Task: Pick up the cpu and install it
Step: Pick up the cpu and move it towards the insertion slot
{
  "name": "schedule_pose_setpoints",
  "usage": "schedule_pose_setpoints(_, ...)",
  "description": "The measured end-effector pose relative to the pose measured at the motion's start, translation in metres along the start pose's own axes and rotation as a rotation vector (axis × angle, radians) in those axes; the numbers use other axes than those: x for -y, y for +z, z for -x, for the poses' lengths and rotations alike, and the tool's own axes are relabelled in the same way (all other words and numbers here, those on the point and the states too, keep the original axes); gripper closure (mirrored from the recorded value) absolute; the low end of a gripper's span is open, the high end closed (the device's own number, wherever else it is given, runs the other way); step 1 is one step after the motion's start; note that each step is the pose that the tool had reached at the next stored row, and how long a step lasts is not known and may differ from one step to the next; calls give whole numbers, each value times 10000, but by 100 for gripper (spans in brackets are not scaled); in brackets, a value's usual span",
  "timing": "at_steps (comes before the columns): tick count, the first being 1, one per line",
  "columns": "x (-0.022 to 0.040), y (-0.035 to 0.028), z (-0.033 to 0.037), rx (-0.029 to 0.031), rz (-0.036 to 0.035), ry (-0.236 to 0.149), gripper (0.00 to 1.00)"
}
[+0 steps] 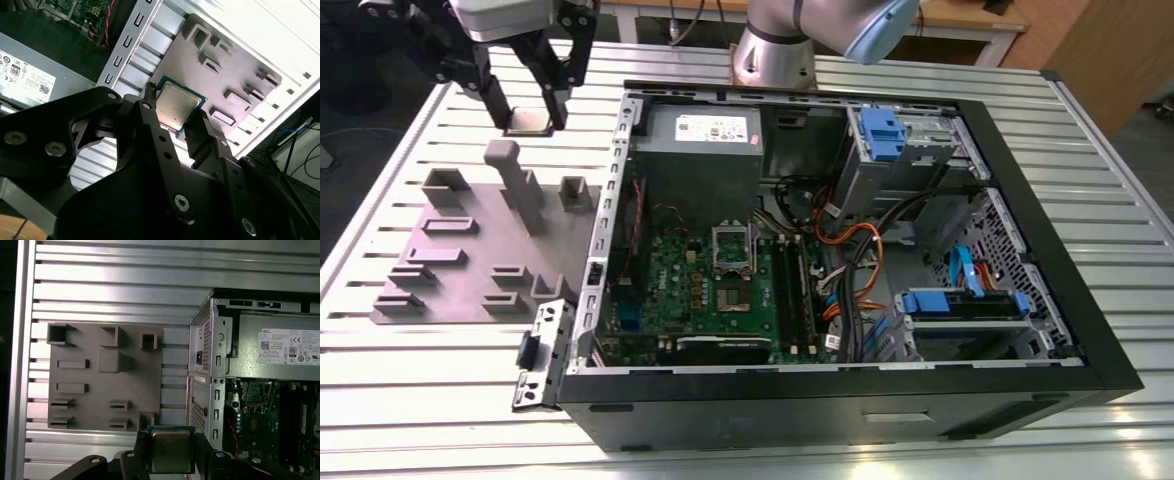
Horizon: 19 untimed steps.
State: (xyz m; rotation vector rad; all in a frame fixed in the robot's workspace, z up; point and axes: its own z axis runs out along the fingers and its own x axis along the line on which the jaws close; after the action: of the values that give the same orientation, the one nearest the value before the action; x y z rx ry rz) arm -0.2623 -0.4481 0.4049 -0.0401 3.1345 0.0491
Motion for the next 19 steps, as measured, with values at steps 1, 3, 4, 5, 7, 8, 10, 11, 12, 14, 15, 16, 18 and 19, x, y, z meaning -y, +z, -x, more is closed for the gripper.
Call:
schedule_pose_setpoints(1,0,0,8,0,0,0,53)
schedule_pose_setpoints(3,1,0,29,0,0,0,53)
schedule_pose_setpoints(4,1,1,39,1,1,0,53)
schedule_pose_setpoints(5,1,1,51,0,0,0,53)
schedule_pose_setpoints(7,2,1,75,0,0,0,53)
schedule_pose_setpoints(8,2,1,89,0,0,0,53)
schedule_pose_setpoints(10,3,2,118,1,0,-1,53)
schedule_pose_setpoints(11,3,2,133,0,0,0,53)
schedule_pose_setpoints(12,4,3,145,0,0,0,53)
schedule_pose_setpoints(14,4,4,155,1,1,0,53)
schedule_pose_setpoints(15,5,4,155,1,0,2,53)
schedule_pose_setpoints(16,6,3,157,1,0,1,53)
schedule_pose_setpoints(18,11,3,158,0,-1,0,53)
schedule_pose_setpoints(19,15,3,158,0,-1,0,53)
